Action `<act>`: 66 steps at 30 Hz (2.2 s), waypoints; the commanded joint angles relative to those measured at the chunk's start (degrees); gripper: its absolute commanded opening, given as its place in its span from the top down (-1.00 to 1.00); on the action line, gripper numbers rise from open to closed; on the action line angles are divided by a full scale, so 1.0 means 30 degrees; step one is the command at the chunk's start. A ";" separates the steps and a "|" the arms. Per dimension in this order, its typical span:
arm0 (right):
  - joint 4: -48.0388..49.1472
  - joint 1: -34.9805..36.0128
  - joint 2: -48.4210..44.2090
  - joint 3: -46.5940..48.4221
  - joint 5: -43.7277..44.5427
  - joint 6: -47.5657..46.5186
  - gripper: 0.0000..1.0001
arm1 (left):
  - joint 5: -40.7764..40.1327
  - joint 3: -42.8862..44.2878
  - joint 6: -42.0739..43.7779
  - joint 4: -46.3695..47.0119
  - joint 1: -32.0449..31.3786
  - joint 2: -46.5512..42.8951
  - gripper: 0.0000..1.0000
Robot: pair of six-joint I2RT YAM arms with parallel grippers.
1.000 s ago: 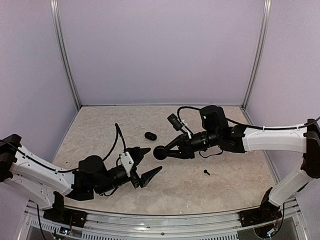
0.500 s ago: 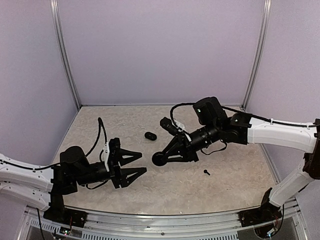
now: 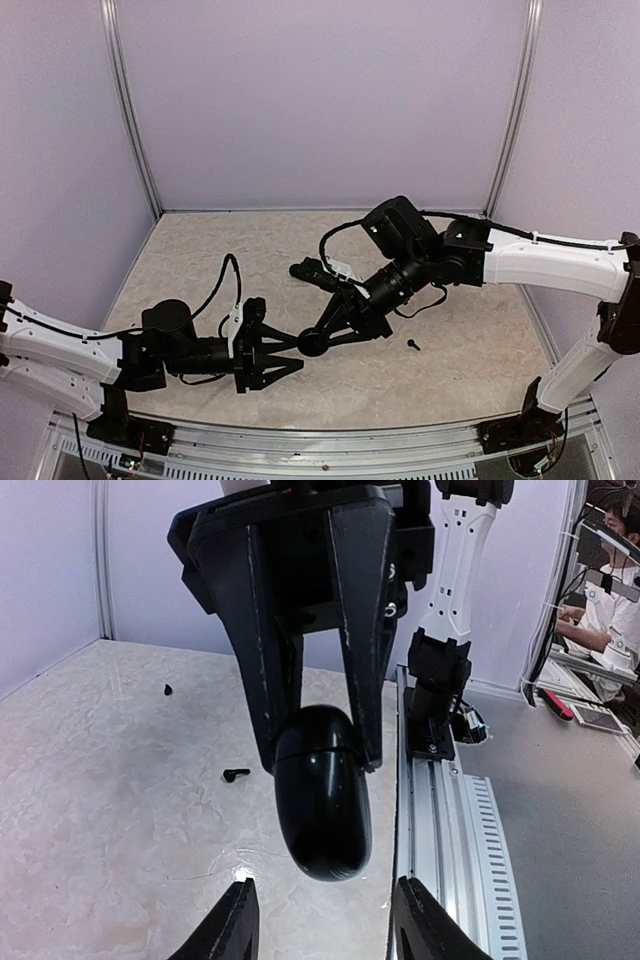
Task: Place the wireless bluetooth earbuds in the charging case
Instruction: Pass from the right arm to the left, then open the charging case.
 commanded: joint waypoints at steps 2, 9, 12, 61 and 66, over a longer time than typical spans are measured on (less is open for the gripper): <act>-0.0803 0.0416 0.0416 0.0885 -0.0393 -0.0178 0.87 | 0.0374 0.0698 -0.0123 0.1106 -0.0164 0.0731 0.09; -0.1135 0.0751 0.0859 0.1230 -0.0322 -0.0204 0.90 | 0.0628 0.0902 -0.0121 0.1762 -0.0282 0.1362 0.14; -0.1252 0.0813 0.0942 0.1311 -0.0272 -0.0254 0.90 | 0.0753 0.0936 -0.0179 0.1936 -0.0282 0.1487 0.17; 0.1831 -0.0941 -0.1463 0.0371 -0.0161 0.1873 0.15 | 0.0848 0.0487 0.1914 0.3531 -0.1361 0.0450 0.78; 0.2941 -0.1147 -0.2117 -0.0394 -0.1961 0.1971 0.02 | 0.0273 0.0394 0.2299 0.3785 -0.1368 0.0217 0.78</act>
